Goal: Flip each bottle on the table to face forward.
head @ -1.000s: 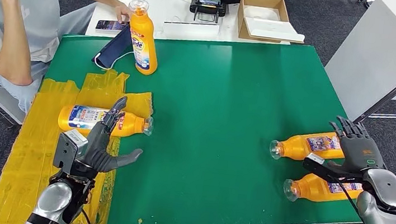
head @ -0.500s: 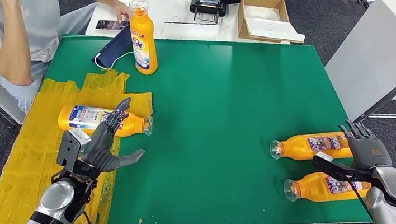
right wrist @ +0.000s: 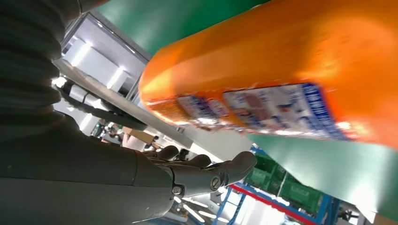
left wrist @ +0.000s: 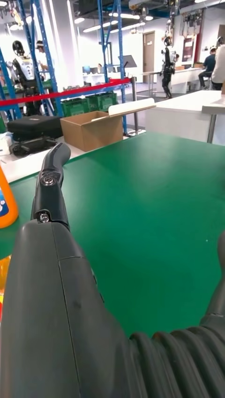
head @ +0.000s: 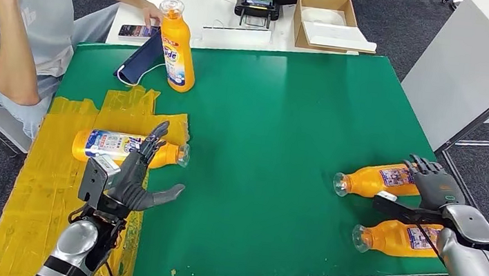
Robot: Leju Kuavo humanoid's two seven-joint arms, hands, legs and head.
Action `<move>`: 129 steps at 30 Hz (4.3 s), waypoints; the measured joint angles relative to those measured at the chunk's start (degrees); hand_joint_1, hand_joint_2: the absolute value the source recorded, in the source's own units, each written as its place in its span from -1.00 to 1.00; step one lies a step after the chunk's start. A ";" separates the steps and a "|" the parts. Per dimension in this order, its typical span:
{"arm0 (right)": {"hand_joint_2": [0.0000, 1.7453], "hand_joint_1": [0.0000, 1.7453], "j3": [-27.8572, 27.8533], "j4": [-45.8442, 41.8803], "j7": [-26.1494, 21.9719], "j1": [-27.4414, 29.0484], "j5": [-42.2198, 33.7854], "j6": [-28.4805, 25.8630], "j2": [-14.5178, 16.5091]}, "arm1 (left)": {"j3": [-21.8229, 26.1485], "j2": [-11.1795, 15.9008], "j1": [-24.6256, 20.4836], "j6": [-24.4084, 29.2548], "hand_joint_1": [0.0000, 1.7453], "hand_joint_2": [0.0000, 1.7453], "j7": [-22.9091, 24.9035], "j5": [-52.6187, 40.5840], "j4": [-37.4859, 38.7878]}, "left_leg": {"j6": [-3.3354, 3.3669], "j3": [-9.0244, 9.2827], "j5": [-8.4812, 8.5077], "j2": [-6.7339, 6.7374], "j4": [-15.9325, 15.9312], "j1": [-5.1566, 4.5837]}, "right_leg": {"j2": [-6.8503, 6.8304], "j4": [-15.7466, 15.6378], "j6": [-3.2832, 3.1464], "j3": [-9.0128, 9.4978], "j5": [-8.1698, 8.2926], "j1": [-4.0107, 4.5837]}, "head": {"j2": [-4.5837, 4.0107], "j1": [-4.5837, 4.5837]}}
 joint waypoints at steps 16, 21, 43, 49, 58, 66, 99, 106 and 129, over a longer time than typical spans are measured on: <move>1.00 -1.00 4.93 4.05 1.70 -3.09 3.29 1.64 2.20 | -1.45 -0.78 -0.24 -0.43 -1.00 1.00 0.08 0.85 1.91 | 0.00 0.00 0.00 0.00 0.00 0.00 | 0.00 0.00 0.00 0.00 0.00 0.00 | 0.00 -0.01; 1.00 -1.00 6.60 6.83 2.65 -5.59 3.29 7.79 1.90 | -1.64 -0.95 -0.31 -0.42 -1.00 1.00 0.10 0.95 2.49 | 0.00 0.02 0.00 -0.02 0.01 0.00 | -0.01 -0.01 0.00 0.00 0.00 -0.01 | 0.00 0.00; 1.00 0.54 8.24 9.74 2.78 -7.44 3.27 9.10 1.55 | -1.97 -1.05 -0.48 -0.42 -1.00 1.00 0.13 0.95 3.68 | 0.01 0.03 0.00 -0.03 0.01 0.00 | -0.01 -0.01 0.00 0.02 0.00 0.00 | 0.00 0.01; 1.00 0.77 8.88 10.47 2.86 -8.11 2.21 12.80 1.27 | -2.21 -1.19 -0.96 -0.48 -1.00 1.00 0.09 1.02 4.66 | 0.01 0.06 0.00 -0.04 0.01 0.00 | -0.02 -0.01 0.00 0.05 0.00 0.00 | 0.00 0.00; 1.00 1.00 9.30 10.91 2.59 -8.03 1.42 11.54 1.26 | -2.30 -1.48 -1.25 -0.48 -1.00 1.00 0.03 1.03 5.54 | 0.01 0.10 0.00 -0.03 0.01 0.00 | -0.01 -0.01 0.00 0.09 0.00 0.00 | 0.00 0.01; 1.00 1.00 10.21 10.95 2.57 -7.74 1.76 10.16 1.67 | -2.29 -1.54 -1.25 -0.51 -1.00 1.00 -0.19 1.54 5.66 | 0.01 0.15 0.00 0.06 0.01 0.01 | 0.02 -0.01 0.00 0.13 0.00 0.02 | 0.00 0.01; 1.00 1.00 9.34 2.22 18.66 -3.88 12.13 -20.36 8.06 | -2.23 -2.89 -0.78 -0.31 -1.00 1.00 0.87 1.01 4.61 | 0.04 0.14 0.03 -0.04 0.01 -0.01 | -0.01 0.00 0.03 0.18 0.03 0.00 | 0.00 0.00; 1.00 1.00 3.56 -7.50 16.26 -0.73 8.77 -23.97 12.42 | -3.03 -3.02 -0.96 0.17 -1.00 1.00 1.23 -0.11 3.71 | 0.03 0.13 0.04 0.02 0.00 0.05 | 0.01 0.02 0.02 0.13 0.03 0.04 | 0.00 0.00; 1.00 1.00 -0.33 -34.20 -2.02 9.35 -33.06 -6.91 28.02 | -8.72 -2.40 -3.53 1.23 -1.00 1.00 1.42 -1.84 0.76 | 0.02 0.08 0.05 -0.05 -0.02 0.05 | -0.03 0.02 0.01 0.08 0.02 0.02 | 0.00 0.01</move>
